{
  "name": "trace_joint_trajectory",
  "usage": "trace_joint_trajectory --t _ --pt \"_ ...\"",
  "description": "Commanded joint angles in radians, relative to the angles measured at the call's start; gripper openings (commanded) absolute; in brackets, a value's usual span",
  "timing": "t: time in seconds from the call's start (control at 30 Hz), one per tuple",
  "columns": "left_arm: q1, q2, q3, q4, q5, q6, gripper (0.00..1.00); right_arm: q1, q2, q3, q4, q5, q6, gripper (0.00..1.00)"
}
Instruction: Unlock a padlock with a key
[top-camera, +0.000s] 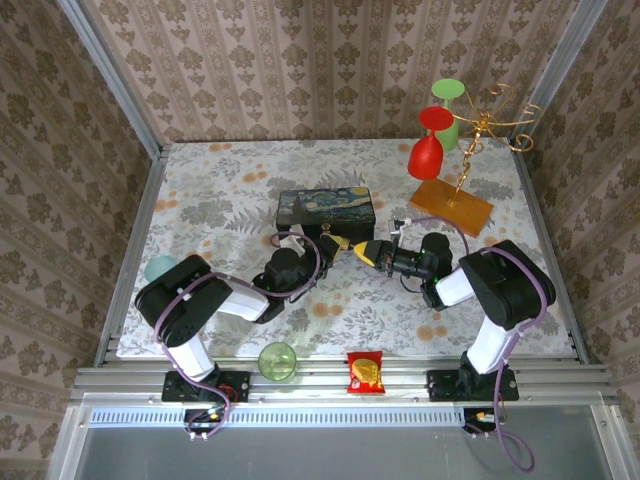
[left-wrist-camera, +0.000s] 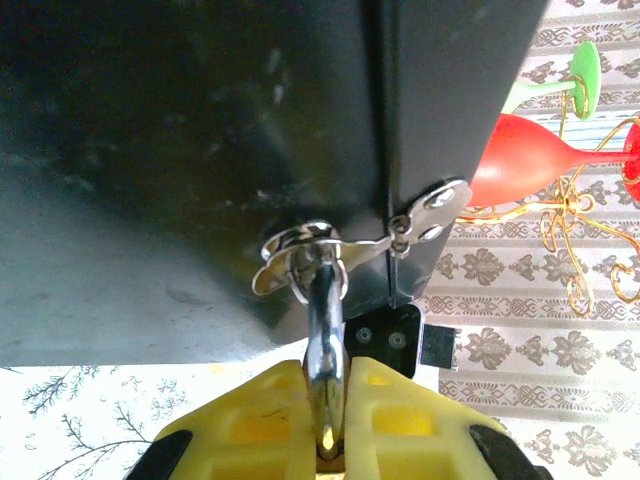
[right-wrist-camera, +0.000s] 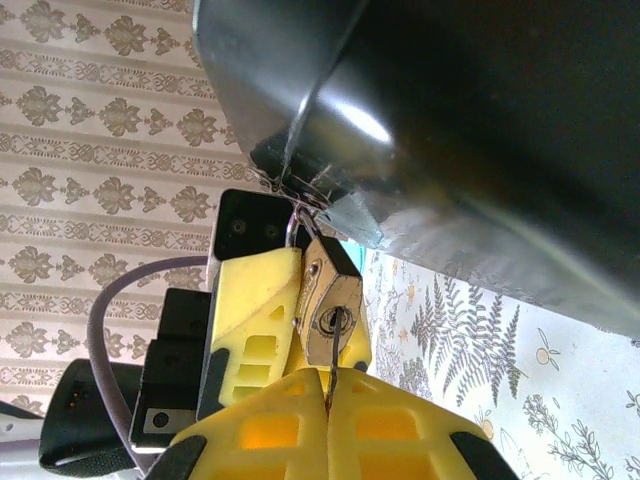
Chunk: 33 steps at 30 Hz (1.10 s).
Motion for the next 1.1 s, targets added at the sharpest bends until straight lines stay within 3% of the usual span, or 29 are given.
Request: trace_joint_trajectory --t 0.0,0.17,0.5,0.8,1.07 --pt "-0.025 -0.046 0.050 0.130 0.095 -0.003 0.00 -0.034 0.045 0.040 -0.031 -0.027 -0.014 0.00" --pt "-0.022 -0.039 0.059 0.130 0.104 -0.006 0.00 -0.033 0.059 0.046 -0.030 -0.058 -0.024 0.00" --pt "-0.031 -0.043 0.113 0.134 0.095 -0.035 0.00 0.007 0.087 0.030 -0.026 0.001 -0.062 0.00" --pt "-0.037 -0.016 0.149 0.135 0.079 -0.051 0.00 0.062 0.011 -0.001 -0.029 0.090 -0.082 0.00" --pt "-0.043 -0.031 0.152 0.133 0.117 -0.043 0.00 -0.054 0.072 0.069 -0.031 -0.073 -0.081 0.00"
